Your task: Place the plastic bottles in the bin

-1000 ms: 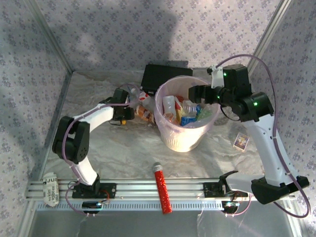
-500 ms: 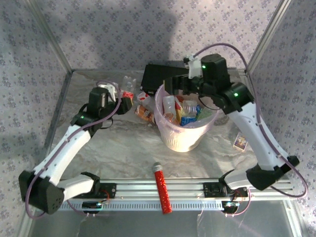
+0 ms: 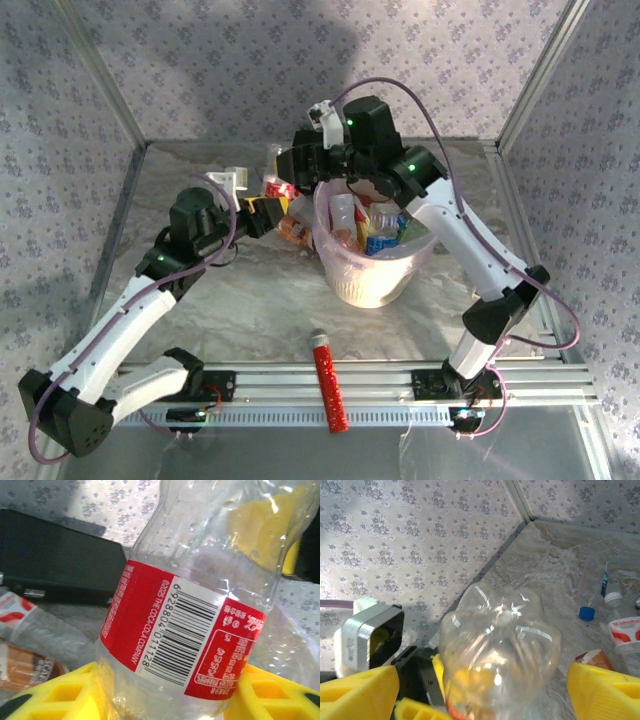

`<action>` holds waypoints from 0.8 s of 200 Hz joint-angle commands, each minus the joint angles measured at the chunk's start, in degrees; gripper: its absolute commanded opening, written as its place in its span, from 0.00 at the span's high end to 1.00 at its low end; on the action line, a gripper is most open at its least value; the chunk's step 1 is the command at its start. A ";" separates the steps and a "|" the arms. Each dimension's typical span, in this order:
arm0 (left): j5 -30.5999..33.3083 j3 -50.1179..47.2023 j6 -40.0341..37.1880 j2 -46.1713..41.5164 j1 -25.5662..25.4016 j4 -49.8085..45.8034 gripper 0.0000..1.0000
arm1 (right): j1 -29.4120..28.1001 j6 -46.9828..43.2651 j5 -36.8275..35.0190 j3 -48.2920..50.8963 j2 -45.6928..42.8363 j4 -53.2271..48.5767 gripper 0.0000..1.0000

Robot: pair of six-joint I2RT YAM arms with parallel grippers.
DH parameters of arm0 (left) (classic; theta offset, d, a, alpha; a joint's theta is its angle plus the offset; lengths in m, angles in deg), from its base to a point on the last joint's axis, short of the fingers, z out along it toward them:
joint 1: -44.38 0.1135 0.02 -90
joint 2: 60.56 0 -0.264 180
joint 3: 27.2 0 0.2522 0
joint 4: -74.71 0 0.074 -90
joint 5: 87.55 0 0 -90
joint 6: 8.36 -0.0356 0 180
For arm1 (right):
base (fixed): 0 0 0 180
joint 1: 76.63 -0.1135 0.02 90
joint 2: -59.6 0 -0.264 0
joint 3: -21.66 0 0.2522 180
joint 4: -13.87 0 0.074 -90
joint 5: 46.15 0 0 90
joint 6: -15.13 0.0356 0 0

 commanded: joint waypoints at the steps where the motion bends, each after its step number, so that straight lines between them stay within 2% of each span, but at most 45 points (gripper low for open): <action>1: -2.18 0.79 1.46 -0.51 -0.85 4.34 0.56 | 0.15 0.94 1.66 -2.23 1.68 0.01 0.13; 20: -2.72 0.52 1.86 -0.89 -1.26 5.59 0.56 | 0.37 0.60 1.66 -3.24 2.74 -0.69 0.19; 58: -3.87 1.12 1.07 -1.01 -1.91 5.54 0.54 | 1.14 -0.19 2.42 -4.63 3.43 -0.73 0.40; 73: -3.87 1.70 0.78 -0.99 -1.91 4.91 0.38 | 1.37 -0.63 2.29 -5.18 2.93 -0.69 0.44; 84: -3.66 1.92 0.50 -1.24 -1.90 4.64 0.10 | 1.62 -1.17 1.94 -5.81 2.47 -0.77 0.45; 90: -3.17 2.16 0.06 -1.44 -1.89 4.02 0.01 | 1.87 -1.60 1.81 -6.52 2.20 -1.15 0.46; 130: 7.97 3.36 -0.98 -3.26 -1.33 -7.46 0.00 | 5.91 -6.71 -3.66 -10.86 -1.50 -7.15 0.47; 160: 8.61 0.12 4.41 -2.33 1.81 -10.76 0.00 | 11.62 -6.83 -8.22 -6.11 -7.66 -9.42 0.48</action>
